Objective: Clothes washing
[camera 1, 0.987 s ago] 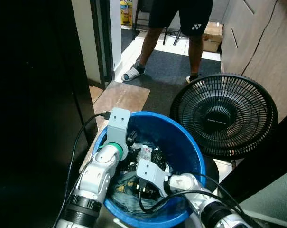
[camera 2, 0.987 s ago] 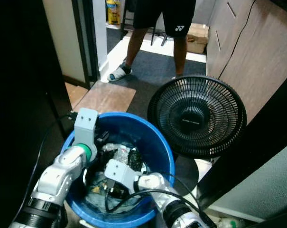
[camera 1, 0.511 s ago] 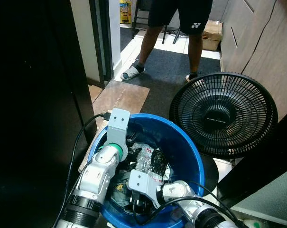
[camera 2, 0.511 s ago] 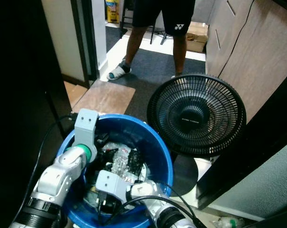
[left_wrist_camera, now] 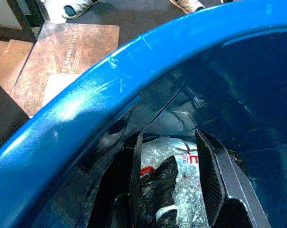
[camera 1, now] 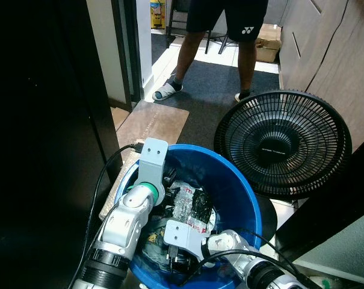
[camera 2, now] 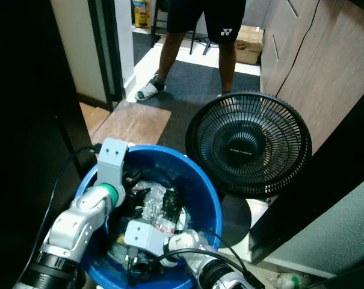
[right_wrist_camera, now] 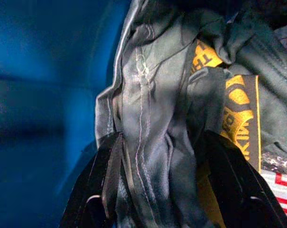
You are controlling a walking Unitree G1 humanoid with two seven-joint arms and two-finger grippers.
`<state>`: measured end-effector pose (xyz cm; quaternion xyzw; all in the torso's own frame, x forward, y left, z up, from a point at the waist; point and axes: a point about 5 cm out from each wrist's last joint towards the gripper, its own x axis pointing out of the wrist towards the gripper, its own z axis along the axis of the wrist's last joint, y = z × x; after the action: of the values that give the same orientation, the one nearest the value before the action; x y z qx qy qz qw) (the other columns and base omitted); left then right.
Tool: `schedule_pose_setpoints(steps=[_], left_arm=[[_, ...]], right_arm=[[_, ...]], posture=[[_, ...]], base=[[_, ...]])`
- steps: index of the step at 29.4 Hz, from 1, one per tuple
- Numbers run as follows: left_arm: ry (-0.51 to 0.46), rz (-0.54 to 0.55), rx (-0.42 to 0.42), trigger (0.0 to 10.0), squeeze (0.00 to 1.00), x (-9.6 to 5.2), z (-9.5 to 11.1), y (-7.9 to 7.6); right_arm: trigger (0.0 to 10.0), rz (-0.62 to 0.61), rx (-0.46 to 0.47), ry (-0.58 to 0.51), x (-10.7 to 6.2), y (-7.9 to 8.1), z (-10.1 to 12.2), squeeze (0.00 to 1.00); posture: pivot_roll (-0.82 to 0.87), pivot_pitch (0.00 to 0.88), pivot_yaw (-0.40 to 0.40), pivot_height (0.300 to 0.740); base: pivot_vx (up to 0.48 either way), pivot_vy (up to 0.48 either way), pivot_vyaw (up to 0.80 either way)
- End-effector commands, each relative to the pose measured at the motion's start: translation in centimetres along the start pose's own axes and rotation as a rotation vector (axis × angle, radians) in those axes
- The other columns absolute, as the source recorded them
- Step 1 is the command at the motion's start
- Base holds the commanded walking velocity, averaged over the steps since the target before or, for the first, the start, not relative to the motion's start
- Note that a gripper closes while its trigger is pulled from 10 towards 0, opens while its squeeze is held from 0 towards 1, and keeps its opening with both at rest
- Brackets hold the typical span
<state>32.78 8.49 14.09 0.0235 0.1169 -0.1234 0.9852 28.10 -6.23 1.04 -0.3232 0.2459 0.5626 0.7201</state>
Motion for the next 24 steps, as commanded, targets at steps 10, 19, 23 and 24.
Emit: schedule_pose_setpoints(steps=[10, 19, 23, 24], left_arm=[[-0.004, 0.059, 0.005, 10.0, 0.00, -0.2, 0.2, 1.5], [-0.003, 0.063, 0.005, 10.0, 0.00, -0.2, 0.1, 1.6], [-0.006, 0.061, 0.003, 10.0, 0.00, -0.2, 0.2, 1.5], [-0.006, 0.060, 0.003, 10.0, 0.00, -0.2, 0.2, 1.5]], right_arm=[[4.7, 0.000, 0.022, 0.209, -0.7, 0.9, -4.2, 0.00], [0.0, -0.003, 0.041, 0.190, -0.6, 1.0, -4.1, 0.00], [0.0, -0.005, 0.059, 0.166, -0.5, 0.9, -3.9, 0.00], [0.0, -0.006, 0.062, 0.163, -0.5, 0.9, -3.9, 0.00]], posture=[[0.13, 0.095, 0.007, 0.470], [0.13, 0.096, 0.007, 0.470], [0.12, 0.098, 0.009, 0.470], [0.12, 0.098, 0.009, 0.470]], base=[[0.000, 0.000, 0.00], [0.000, 0.000, 0.00], [0.000, 0.000, 0.00], [0.000, 0.000, 0.00]])
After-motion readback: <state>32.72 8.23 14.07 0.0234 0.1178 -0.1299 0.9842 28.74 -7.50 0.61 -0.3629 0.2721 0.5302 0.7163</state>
